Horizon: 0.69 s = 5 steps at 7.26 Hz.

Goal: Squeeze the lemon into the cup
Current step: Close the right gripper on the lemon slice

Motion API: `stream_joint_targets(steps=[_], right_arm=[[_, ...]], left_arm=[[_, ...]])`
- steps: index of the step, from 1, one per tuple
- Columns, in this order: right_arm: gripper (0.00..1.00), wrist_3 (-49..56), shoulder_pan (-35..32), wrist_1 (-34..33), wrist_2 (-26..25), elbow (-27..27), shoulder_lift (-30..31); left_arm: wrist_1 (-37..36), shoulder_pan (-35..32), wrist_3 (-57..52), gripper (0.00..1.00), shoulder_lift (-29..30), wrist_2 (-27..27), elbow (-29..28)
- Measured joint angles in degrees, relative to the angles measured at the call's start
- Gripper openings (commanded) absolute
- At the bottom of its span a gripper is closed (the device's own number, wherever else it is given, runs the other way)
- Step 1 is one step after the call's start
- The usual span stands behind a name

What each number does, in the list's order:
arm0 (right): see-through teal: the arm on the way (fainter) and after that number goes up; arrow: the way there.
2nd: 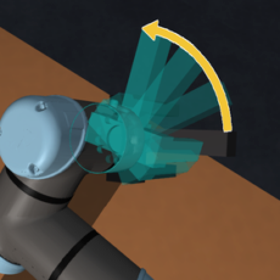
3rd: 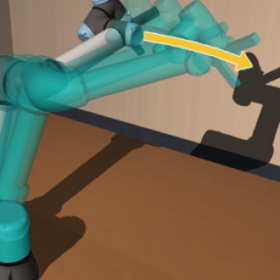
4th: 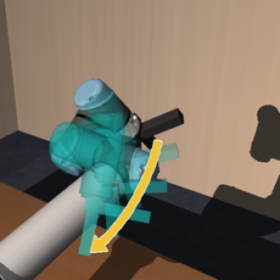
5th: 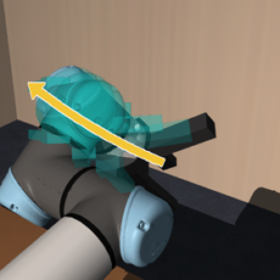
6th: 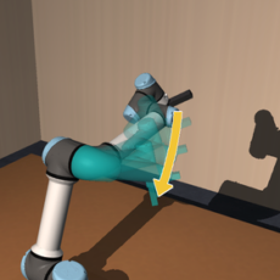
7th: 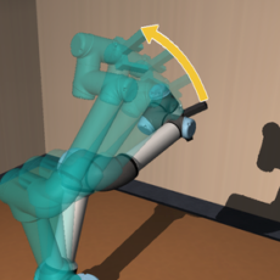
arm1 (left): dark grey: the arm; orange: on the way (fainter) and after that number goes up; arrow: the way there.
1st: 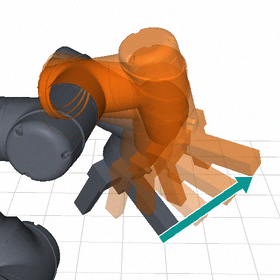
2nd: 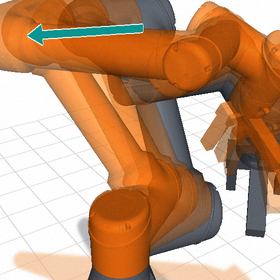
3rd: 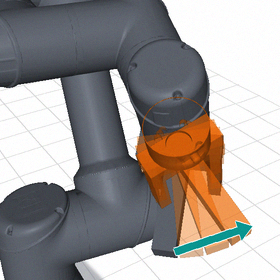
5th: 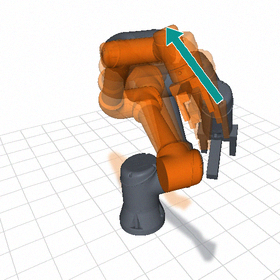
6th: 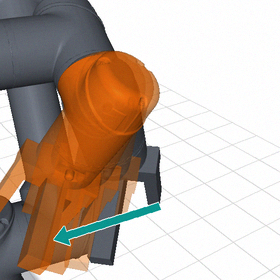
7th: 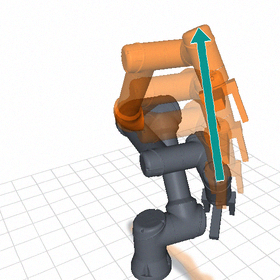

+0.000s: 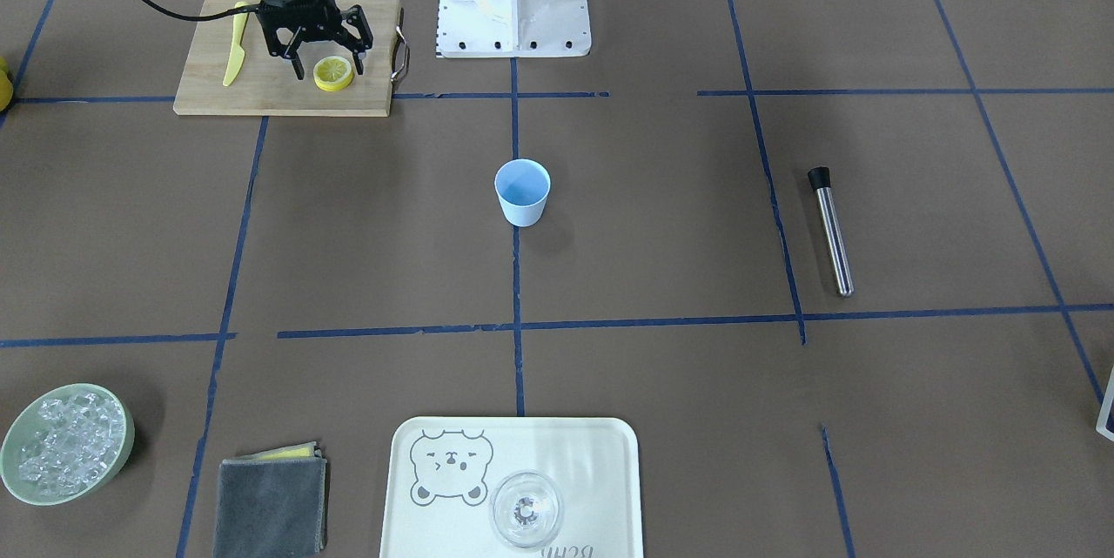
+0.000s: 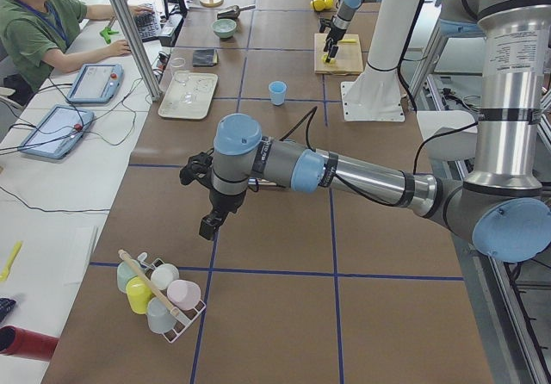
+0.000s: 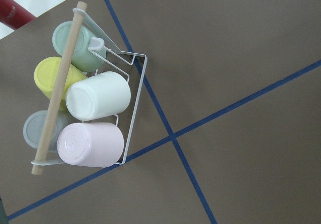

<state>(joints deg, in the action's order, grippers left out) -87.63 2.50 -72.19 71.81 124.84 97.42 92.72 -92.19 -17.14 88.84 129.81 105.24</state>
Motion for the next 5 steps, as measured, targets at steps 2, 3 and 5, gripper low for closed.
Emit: stream_joint_targets(steps=[2, 3, 5], right_arm=[[0.85, 0.0, 0.2, -0.1, 0.0, -0.1, 0.0], [0.85, 0.0, 0.3, -0.1, 0.0, -0.3, 0.0], [0.85, 0.0, 0.4, -0.1, 0.1, -0.6, 0.0]], left_arm=[[0.0, 0.0, 0.0, 1.00, -0.1, 0.0, 0.0], [0.0, 0.0, 0.0, 1.00, -0.1, 0.0, 0.0], [0.0, 0.0, 0.0, 1.00, -0.1, 0.0, 0.0]])
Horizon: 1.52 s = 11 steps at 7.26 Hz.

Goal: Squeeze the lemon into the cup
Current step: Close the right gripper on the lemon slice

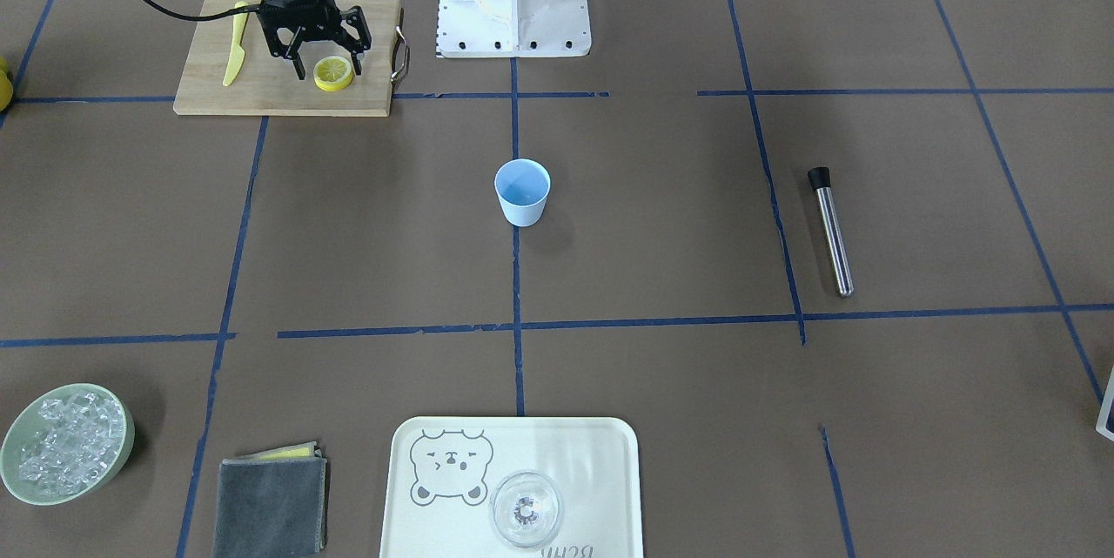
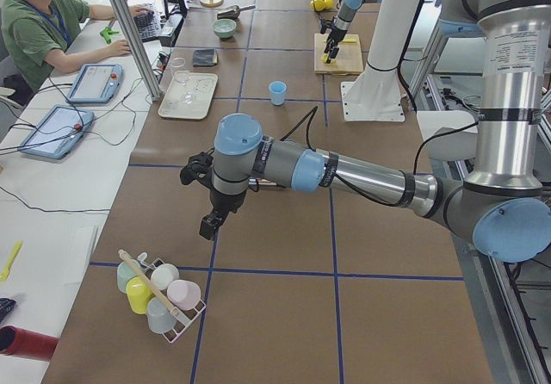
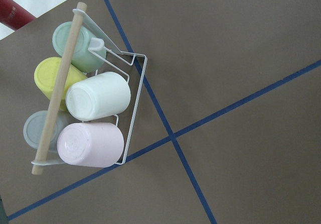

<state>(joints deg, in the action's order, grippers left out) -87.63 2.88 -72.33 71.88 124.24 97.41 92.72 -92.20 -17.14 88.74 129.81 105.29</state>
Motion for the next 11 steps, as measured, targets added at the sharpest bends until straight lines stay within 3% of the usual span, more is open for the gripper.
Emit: stream_joint_targets(steps=[3, 5, 7, 9, 11], right_arm=[[0.79, 0.0, 0.3, 0.0, 0.0, -0.1, 0.0], [0.68, 0.0, 0.5, 0.0, 0.1, -0.1, 0.0], [0.45, 0.0, 0.5, 0.0, 0.1, 0.0, 0.0], [0.33, 0.0, 0.4, 0.0, 0.2, 0.2, 0.0], [0.33, 0.1, 0.2, 0.0, 0.2, 0.6, 0.0]], left_arm=[[0.0, 0.0, 0.0, 1.00, -0.1, -0.1, 0.0], [0.0, 0.0, 0.0, 1.00, -0.1, -0.1, 0.0], [0.0, 0.0, 0.0, 1.00, -0.1, -0.1, 0.1], [0.0, 0.0, 0.0, 1.00, 0.0, -0.1, 0.1], [0.0, 0.0, 0.0, 1.00, 0.0, -0.1, 0.2]])
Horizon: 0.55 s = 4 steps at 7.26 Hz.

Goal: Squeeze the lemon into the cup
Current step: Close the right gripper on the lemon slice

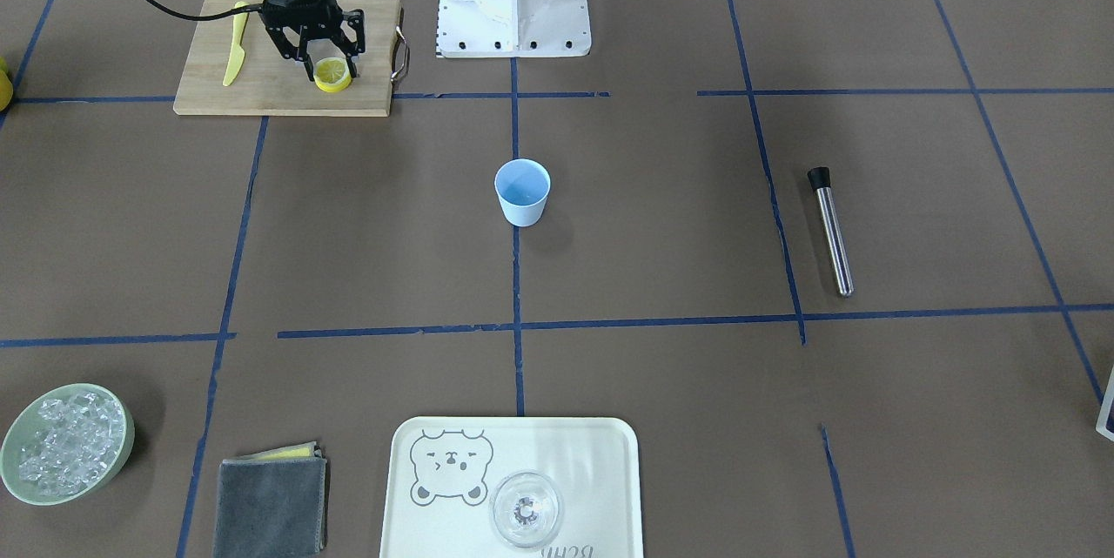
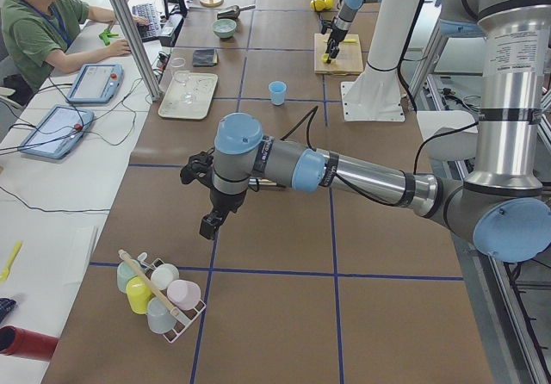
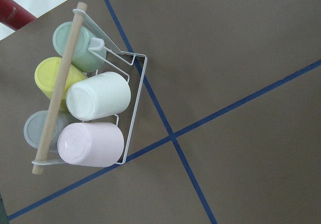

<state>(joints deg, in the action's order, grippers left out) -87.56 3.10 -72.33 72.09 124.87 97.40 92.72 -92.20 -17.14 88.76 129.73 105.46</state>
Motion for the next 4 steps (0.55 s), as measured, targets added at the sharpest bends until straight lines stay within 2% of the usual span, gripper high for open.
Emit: stream_joint_targets(steps=[4], right_arm=[[0.33, 0.0, -1.0, -0.1, 0.2, 3.1, 0.5]], left_arm=[[-0.1, 0.0, 0.0, 1.00, 0.0, 0.0, 0.0]])
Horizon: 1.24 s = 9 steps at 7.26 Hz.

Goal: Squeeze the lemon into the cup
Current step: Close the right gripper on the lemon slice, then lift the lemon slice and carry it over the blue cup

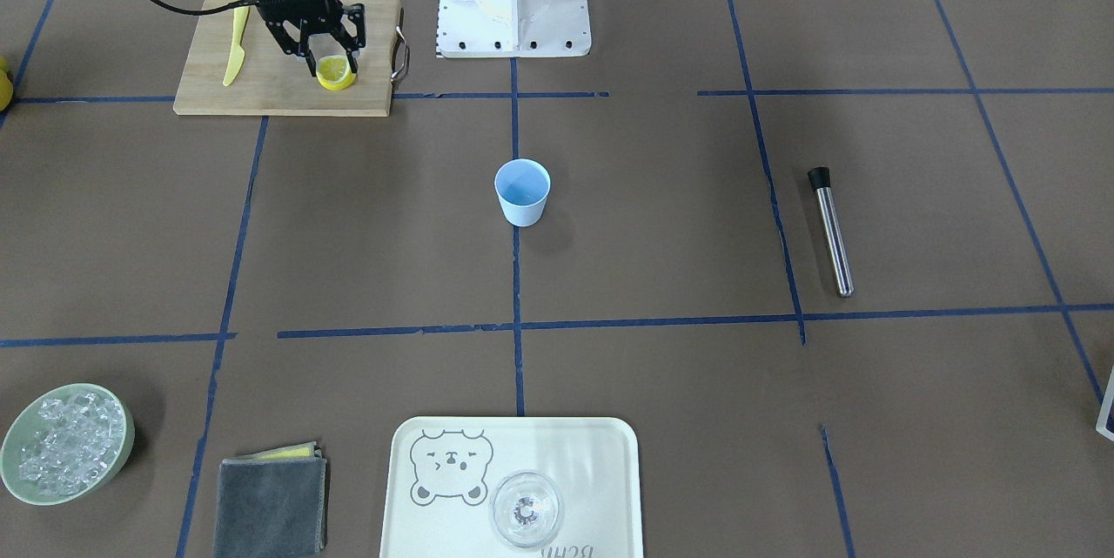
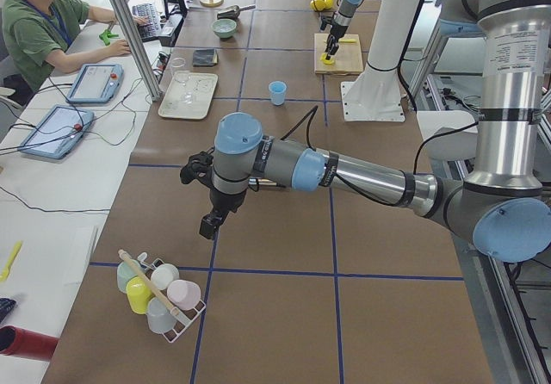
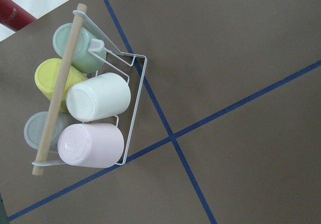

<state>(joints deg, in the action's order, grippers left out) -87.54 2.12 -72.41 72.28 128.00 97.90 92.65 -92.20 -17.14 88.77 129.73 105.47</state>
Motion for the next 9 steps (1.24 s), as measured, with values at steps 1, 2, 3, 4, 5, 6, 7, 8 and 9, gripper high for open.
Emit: stream_joint_targets(steps=[1, 2, 3, 4, 5, 6, 7, 8, 9], right_arm=[[0.33, 0.0, -1.1, -0.1, 0.3, 0.9, 0.0], [0.33, 0.1, -2.8, -1.2, 1.4, 1.8, -0.4], [0.33, 0.2, -5.0, -3.7, 3.4, 2.9, -1.4], [0.33, 0.5, -6.9, -6.9, 5.4, 3.5, -3.8], [0.33, 0.7, -8.7, -11.3, 7.5, 3.7, -7.7], [0.33, 0.8, -10.4, -16.9, 9.4, 3.7, -12.8], [0.33, 1.0, -11.9, -23.1, 10.6, 3.6, -18.6], [0.33, 1.4, -13.2, -28.6, 11.3, 3.2, -24.1], [0.33, 2.0, -15.0, -32.6, 12.5, 1.8, -29.4]], left_arm=[[0.0, 0.0, 0.0, 1.00, 0.0, 0.0, 0.0], [0.0, 0.0, 0.0, 1.00, 0.0, 0.0, -0.1], [0.0, 0.0, 0.0, 1.00, 0.0, 0.0, -0.2], [0.0, 0.0, 0.0, 1.00, -0.1, 0.0, -0.3], [0.0, 0.0, 0.0, 1.00, -0.1, 0.0, -0.4], [0.0, 0.0, 0.0, 1.00, -0.1, 0.0, -0.5], [0.0, 0.0, 0.0, 1.00, -0.1, 0.0, -0.5], [0.0, 0.0, 0.0, 1.00, -0.2, 0.0, -0.6], [0.0, 0.0, 0.0, 1.00, -0.2, -0.1, -0.7]])
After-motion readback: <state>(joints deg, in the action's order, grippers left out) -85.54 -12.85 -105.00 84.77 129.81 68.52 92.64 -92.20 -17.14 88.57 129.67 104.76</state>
